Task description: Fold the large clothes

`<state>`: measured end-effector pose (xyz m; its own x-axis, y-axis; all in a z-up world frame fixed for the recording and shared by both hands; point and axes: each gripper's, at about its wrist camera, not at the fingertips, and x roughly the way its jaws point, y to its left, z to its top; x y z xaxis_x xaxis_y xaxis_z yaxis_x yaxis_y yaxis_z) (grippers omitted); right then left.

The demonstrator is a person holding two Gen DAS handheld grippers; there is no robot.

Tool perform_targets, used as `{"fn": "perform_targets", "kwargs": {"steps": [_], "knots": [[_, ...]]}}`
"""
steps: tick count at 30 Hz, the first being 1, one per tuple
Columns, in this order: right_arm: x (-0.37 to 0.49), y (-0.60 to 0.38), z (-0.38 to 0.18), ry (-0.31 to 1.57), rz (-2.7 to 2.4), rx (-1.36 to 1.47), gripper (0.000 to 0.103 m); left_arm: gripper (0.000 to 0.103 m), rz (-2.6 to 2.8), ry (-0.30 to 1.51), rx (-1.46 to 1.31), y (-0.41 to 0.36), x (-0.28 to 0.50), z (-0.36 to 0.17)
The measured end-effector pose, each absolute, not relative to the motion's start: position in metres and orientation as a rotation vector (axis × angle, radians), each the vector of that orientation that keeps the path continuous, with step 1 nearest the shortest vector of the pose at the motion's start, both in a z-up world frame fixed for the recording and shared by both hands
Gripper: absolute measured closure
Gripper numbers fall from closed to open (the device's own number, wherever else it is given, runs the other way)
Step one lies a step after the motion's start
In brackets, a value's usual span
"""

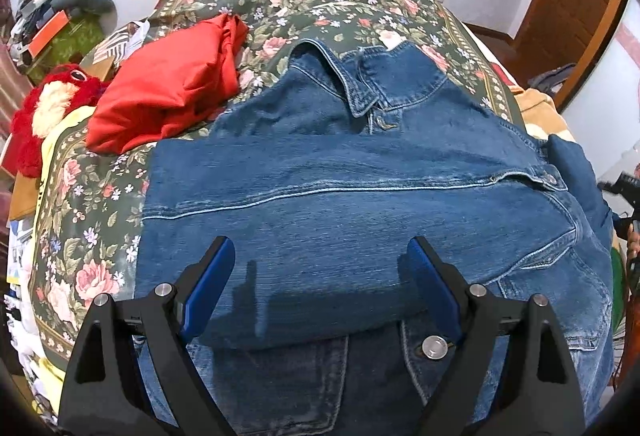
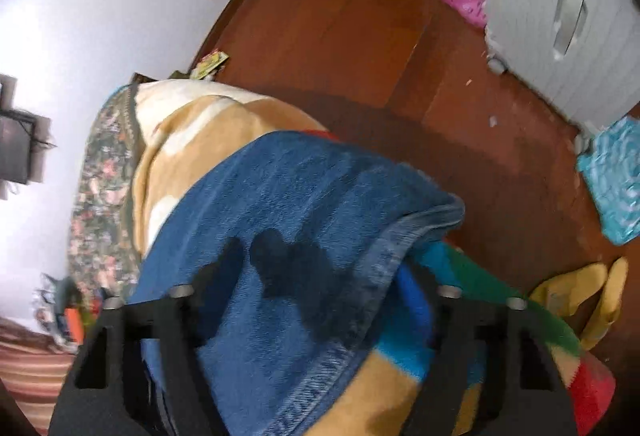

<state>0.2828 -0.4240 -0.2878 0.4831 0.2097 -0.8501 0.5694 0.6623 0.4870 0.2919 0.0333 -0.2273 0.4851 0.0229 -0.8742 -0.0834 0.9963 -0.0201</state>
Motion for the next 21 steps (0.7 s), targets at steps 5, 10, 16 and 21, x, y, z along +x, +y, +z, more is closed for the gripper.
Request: {"fn": "perform_targets", "kwargs": {"steps": [5,10,16,21], "knots": [[0.275,-0.409,-0.253,1.007,-0.245,0.710,0.090,0.015,0.066,1.051,-0.077,0.039,0.288,-0.223],[0.271,-0.388,-0.194,0.877,-0.195,0.600,0.092,0.015,0.062,1.022,-0.072,0.042,0.280,-0.215],[0.270,-0.333,-0.119,0.737,-0.029,0.487,0.095,0.015,0.046,0.979,-0.097,0.051,0.267,-0.201],[0.261,-0.269,-0.090,0.712,0.175,0.411,0.095,0.015,0.032,0.950,-0.118,0.060,0.256,-0.193]]}}
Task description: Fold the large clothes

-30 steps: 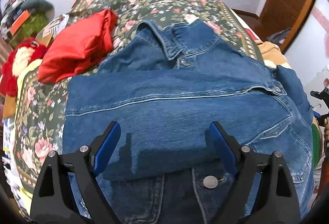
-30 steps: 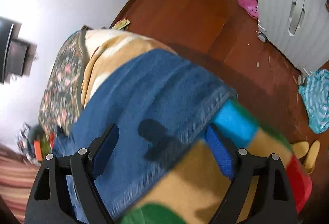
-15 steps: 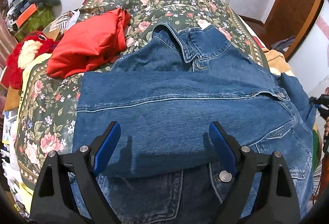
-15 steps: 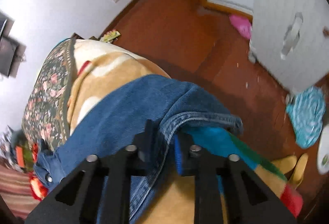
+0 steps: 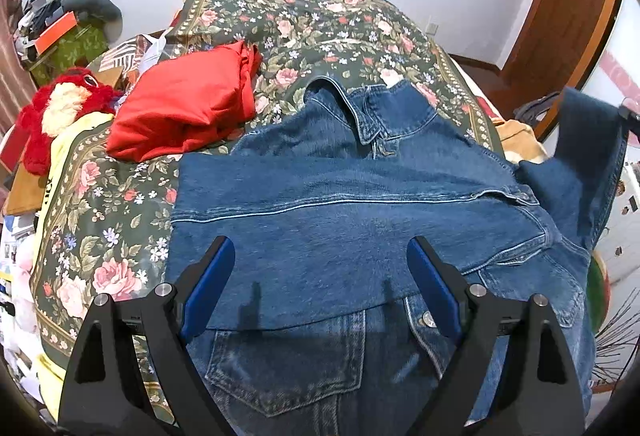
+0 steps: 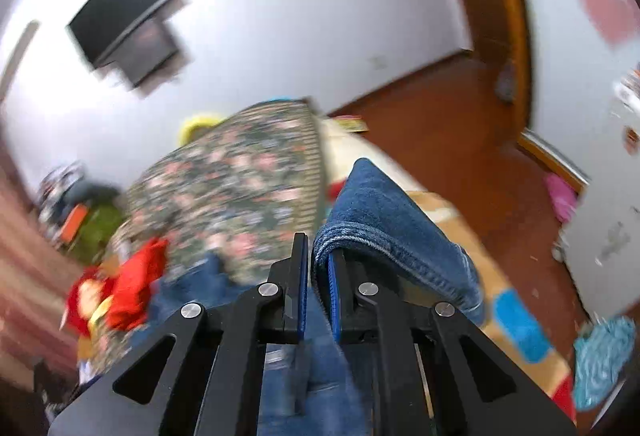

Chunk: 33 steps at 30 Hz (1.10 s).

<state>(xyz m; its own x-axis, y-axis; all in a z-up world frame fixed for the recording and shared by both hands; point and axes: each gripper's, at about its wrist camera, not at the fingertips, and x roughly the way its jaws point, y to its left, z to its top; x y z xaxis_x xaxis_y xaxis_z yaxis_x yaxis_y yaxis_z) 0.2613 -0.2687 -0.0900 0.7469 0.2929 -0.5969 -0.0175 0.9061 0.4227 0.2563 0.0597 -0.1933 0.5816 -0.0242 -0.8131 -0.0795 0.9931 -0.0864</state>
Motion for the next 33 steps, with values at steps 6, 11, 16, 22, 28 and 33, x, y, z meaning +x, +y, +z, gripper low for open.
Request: {"fn": "perform_targets", "kwargs": {"steps": [6,11,16,22,28,33], "knots": [[0.255,-0.198,-0.118,0.808,0.327,0.334,0.095,0.015,0.028,0.938,-0.128,0.071,0.243,-0.193],[0.252,-0.155,-0.169,0.960,0.381,0.294,0.095,0.015,0.033,0.948,-0.141,0.079,0.235,-0.200],[0.245,-0.128,-0.201,1.089,0.387,0.257,0.091,0.015,0.039,0.969,-0.157,0.086,0.230,-0.208],[0.229,-0.138,-0.208,1.135,0.379,0.243,0.083,0.015,0.010,0.979,-0.136,0.073,0.240,-0.207],[0.217,-0.168,-0.194,1.099,0.363,0.320,0.061,0.015,-0.086,0.927,-0.044,0.025,0.262,-0.181],[0.211,-0.209,-0.180,1.010,0.268,0.355,0.056,0.015,-0.197,0.881,0.055,-0.033,0.283,-0.158]]}}
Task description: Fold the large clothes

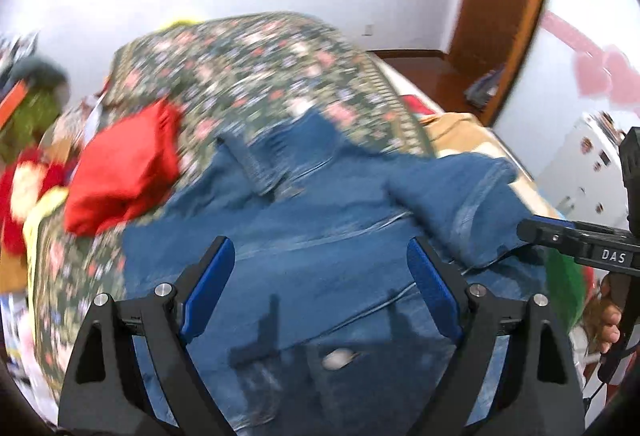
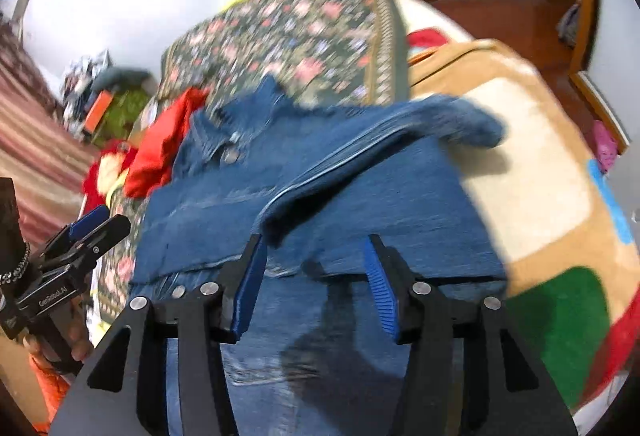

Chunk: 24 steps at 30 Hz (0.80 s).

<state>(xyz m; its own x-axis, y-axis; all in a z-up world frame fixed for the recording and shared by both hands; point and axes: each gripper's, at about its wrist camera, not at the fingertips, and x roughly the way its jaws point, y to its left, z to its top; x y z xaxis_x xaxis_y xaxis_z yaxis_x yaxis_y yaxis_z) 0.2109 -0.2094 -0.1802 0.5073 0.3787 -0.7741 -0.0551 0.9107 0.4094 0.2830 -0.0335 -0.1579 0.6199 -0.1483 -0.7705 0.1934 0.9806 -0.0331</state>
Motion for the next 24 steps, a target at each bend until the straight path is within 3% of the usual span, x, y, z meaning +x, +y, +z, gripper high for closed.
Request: {"fn": "perform_targets", "kwargs": {"steps": [10,20,24], "knots": [[0.213,-0.274,-0.201,0.996,0.084,0.414,0.056,0.015,-0.408,0.905,0.228,-0.151,0.333,-0.158],[0.221,-0.290,-0.225,1.023,0.067,0.479,0.056,0.015,-0.398,1.057,0.399,-0.206,0.381,-0.234],[0.224,-0.288,-0.233,1.032,0.062,0.454,0.056,0.026,-0.403,1.106,0.339,-0.201,0.396,-0.245]]}}
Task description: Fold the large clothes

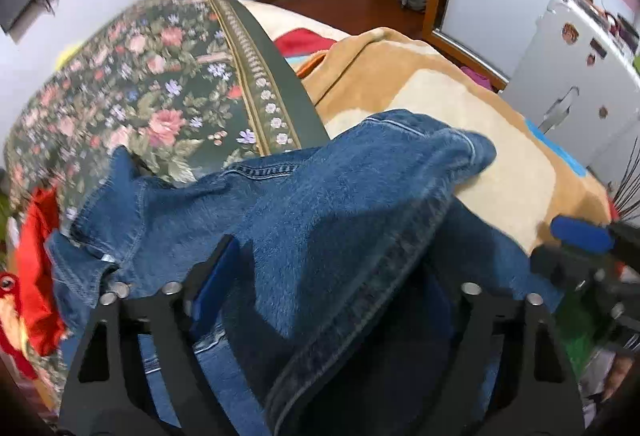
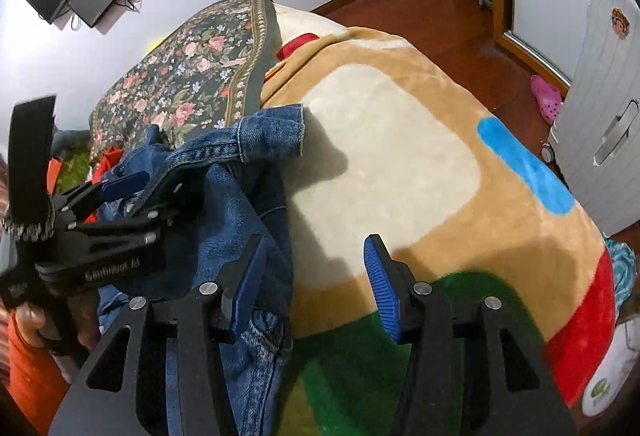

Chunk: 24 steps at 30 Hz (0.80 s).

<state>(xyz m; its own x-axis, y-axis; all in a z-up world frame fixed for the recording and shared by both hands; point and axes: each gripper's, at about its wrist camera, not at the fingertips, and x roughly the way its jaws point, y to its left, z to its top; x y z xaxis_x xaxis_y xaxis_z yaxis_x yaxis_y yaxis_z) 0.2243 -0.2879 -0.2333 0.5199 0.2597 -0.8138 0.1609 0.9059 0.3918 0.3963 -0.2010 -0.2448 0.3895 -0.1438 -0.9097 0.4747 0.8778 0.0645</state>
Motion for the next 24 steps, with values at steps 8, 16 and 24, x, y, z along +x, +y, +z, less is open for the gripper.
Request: {"fn": "perform_targets", "kwargs": {"steps": [8,16,24], "knots": [[0.225,-0.279,-0.255,1.102,0.103,0.467,0.050,0.069,-0.475,1.141,0.244,-0.196,0.415,-0.238],[0.223,-0.263,-0.251,1.127,0.112,0.378,0.050,0.094,-0.398,0.935,0.255,-0.163,0.396,-0.174],[0.232,-0.242,-0.198,1.020,0.179,0.332,0.050,0.095,-0.283,0.783,0.105,-0.073,0.364,-0.119]]}}
